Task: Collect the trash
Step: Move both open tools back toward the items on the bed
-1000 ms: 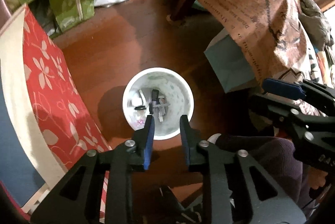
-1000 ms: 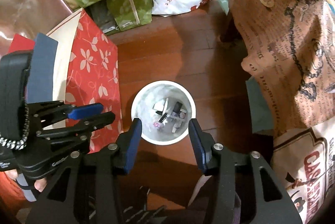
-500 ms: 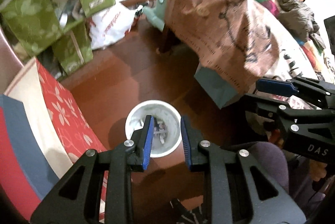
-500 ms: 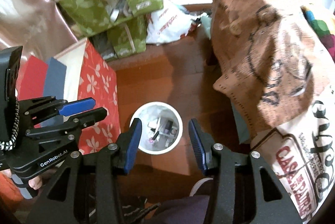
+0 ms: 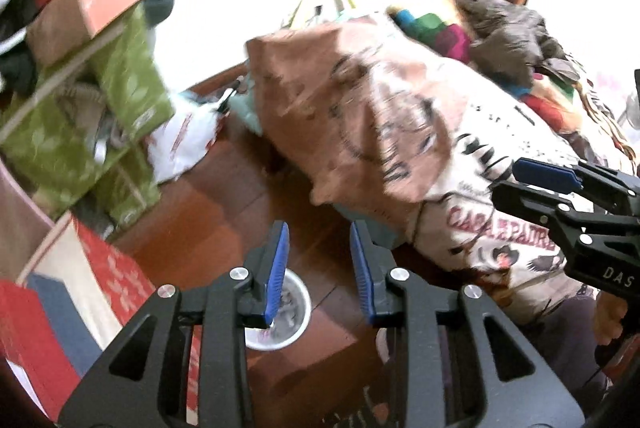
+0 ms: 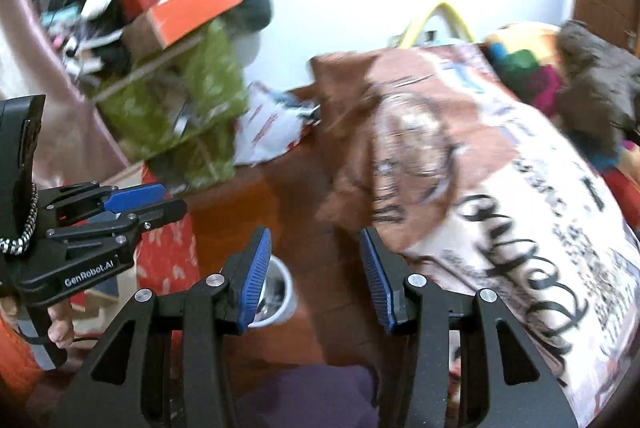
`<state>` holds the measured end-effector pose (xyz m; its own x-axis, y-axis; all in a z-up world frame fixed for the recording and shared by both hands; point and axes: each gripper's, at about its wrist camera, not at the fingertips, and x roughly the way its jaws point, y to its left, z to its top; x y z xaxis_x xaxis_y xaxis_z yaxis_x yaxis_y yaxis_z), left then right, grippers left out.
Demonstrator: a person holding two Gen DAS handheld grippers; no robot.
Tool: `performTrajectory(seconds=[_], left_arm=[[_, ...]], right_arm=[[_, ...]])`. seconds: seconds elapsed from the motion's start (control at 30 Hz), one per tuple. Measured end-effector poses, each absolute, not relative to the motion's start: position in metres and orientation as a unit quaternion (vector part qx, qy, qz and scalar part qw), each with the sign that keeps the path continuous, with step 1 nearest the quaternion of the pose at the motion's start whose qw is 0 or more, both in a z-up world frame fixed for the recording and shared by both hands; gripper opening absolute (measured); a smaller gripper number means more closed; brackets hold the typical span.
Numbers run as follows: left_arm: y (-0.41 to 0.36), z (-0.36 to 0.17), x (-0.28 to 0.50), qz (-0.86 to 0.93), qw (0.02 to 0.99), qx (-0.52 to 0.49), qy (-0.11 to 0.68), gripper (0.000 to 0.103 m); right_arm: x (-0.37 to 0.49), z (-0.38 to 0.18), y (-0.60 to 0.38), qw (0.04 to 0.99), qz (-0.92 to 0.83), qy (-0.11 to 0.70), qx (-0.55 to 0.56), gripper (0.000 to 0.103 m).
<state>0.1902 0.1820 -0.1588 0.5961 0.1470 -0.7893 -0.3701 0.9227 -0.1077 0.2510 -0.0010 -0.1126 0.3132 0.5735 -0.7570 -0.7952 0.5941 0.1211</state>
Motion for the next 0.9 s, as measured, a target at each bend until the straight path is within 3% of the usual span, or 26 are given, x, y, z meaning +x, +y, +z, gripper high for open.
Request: performTrajectory(seconds=[0.23, 0.47, 0.57, 0.7, 0.9], left_arm=[[0.125, -0.120, 0.240, 0.107, 0.905, -0.079, 0.404, 0.031], [0.060, -0.105, 0.288, 0.054, 0.917, -0.029, 0.395, 0.040], [0.031, -0.105, 0.311, 0.029, 0.917, -0.016, 0.397, 0.042], [-0.005, -0.113, 0.345, -0.002, 0.913, 0.005, 0.407, 0.045], [-0.046, -0.131, 0.392, -0.044, 0.903, 0.009, 0.427, 0.051]], right_arm=[[0.286, -0.094, -0.078, 0.846, 0.363, 0.379, -0.094, 0.043], [0.326, -0.096, -0.158, 0.876, 0.287, 0.382, -0.068, 0.045], [0.341, -0.101, -0.190, 0.885, 0.252, 0.386, -0.061, 0.052], [0.360, -0.111, -0.227, 0.895, 0.210, 0.391, -0.053, 0.077], [0.393, -0.132, -0.271, 0.901, 0.160, 0.399, -0.051, 0.077]])
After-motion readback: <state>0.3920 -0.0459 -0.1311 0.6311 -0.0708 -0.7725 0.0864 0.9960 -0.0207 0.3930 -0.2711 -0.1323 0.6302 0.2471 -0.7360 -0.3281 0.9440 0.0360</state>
